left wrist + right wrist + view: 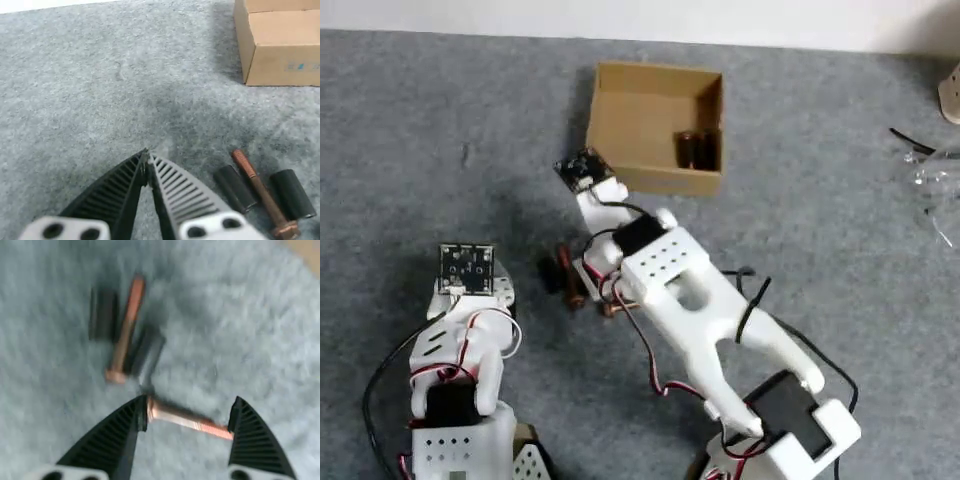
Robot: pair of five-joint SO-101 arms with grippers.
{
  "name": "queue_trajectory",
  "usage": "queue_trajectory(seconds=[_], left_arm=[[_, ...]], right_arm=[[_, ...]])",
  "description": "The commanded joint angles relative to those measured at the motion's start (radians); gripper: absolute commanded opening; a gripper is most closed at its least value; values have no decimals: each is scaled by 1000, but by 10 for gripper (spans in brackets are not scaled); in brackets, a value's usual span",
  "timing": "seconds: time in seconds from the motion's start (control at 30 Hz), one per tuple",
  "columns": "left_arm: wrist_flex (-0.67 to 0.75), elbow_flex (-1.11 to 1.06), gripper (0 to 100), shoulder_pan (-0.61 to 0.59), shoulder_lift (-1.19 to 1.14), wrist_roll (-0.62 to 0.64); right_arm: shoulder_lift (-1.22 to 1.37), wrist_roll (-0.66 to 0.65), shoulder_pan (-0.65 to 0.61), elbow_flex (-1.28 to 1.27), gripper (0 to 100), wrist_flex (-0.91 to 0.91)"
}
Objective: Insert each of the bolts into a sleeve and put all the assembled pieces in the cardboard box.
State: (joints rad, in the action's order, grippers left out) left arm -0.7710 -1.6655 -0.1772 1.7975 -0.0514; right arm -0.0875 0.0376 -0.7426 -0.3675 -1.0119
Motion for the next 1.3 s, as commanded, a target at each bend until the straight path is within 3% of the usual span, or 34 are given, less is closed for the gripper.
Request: queue_trajectory(seconds=[0.0,0.43,0.57,0.9,1.07,1.27], left_arm=[[23,27,7,-5,7,8],[55,19,7,-4,7,8],[55,19,7,-4,7,8],[55,19,7,1,7,6],[57,19,7,1,7,6],[57,19,7,2,7,6]], right_arm=[[-42,38,-59,-28,235,105],[94,41,-94,-25,235,177],[191,106,-94,58,234,166],[351,109,-79,176,234,107],[369,110,-54,179,157,90],[369,110,-50,183,148,41]])
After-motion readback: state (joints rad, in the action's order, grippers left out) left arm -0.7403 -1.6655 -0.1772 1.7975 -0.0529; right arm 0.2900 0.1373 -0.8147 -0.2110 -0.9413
